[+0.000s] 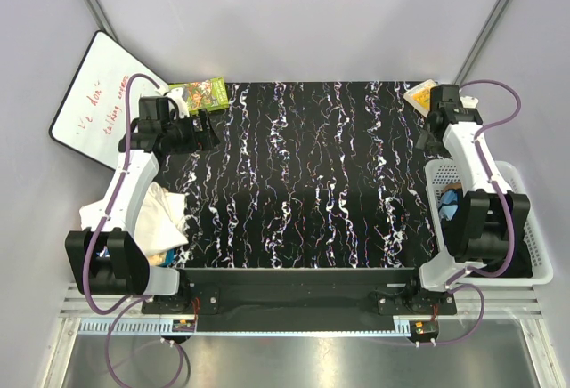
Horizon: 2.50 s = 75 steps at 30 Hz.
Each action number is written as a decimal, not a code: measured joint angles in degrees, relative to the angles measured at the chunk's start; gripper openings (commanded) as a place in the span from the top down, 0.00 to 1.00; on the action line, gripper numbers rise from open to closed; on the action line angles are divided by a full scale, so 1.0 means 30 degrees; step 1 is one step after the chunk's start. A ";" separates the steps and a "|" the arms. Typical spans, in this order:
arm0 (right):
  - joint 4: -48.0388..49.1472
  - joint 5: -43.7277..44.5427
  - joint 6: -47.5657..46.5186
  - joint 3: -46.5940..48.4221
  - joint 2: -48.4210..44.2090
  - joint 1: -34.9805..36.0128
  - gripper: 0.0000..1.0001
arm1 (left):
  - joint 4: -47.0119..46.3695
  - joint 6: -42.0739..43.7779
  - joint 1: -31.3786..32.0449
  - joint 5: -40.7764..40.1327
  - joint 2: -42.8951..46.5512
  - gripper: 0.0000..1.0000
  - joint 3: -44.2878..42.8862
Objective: Fold and stack the t-shirts
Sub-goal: Grab crumpled tshirt from bin with the right arm
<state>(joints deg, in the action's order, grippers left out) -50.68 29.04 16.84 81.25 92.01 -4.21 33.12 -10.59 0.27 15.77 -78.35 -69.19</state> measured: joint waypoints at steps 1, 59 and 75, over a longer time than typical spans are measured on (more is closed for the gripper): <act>0.0000 0.0306 0.0102 0.0000 0.0000 0.0015 0.00 | 0.0000 0.0000 0.0000 0.0000 0.0000 0.01 0.0000; -0.4860 -0.4029 0.3155 0.1035 -0.4976 -0.6972 1.00 | -0.0095 -0.0466 0.0000 0.2382 -0.1180 0.01 0.0153; -0.4328 -0.7679 0.2470 1.3661 -0.3264 -0.4881 1.00 | -0.0080 -0.0976 0.0000 0.3016 -0.1683 0.01 -0.0146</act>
<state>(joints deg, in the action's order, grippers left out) -63.66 6.00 24.25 122.23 82.21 -18.85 32.88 -13.52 0.27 24.82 -83.40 -69.63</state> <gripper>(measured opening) 0.033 0.987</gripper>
